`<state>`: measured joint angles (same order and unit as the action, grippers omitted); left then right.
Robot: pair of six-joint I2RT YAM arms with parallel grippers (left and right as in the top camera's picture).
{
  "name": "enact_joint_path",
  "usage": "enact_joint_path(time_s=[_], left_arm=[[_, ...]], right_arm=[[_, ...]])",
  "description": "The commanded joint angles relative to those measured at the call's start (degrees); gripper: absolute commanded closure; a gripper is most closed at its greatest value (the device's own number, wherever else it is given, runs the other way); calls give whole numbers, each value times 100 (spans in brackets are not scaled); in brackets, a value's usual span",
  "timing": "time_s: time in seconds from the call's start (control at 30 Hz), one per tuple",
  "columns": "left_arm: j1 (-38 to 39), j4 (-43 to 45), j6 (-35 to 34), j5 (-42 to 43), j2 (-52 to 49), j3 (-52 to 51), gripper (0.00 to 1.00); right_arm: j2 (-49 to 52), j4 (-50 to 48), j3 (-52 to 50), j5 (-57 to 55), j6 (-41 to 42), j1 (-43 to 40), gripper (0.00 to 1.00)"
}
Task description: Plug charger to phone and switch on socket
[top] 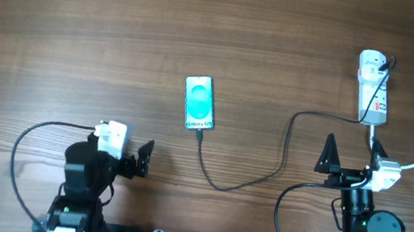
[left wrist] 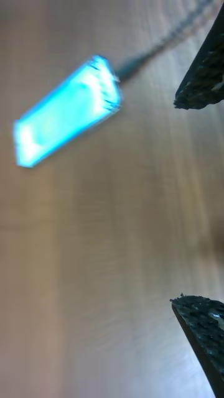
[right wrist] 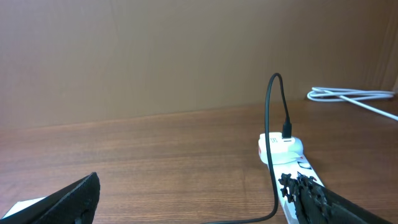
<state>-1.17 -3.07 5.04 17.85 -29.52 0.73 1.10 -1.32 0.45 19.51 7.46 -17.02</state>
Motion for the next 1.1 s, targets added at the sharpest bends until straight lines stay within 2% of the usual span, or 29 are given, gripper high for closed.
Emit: enact_joint_path(time_s=[0.0,0.57,0.77,1.07], left_arm=[[-7,-24,-101,-136,782,-44,0],[-328,-85,-101,-855,2942,-46,0],[-330,-151,-103,-1502,2935,-46,0],[-240,-125,-103,-1471,2935,-46,0]], right_arm=[[-90,-33,-17,111,46,28,0],[-90,-33,-17,109,44,28,0],[-90,-33,-17,111,46,28,0],[-90,-33,-17,109,44,98,0]])
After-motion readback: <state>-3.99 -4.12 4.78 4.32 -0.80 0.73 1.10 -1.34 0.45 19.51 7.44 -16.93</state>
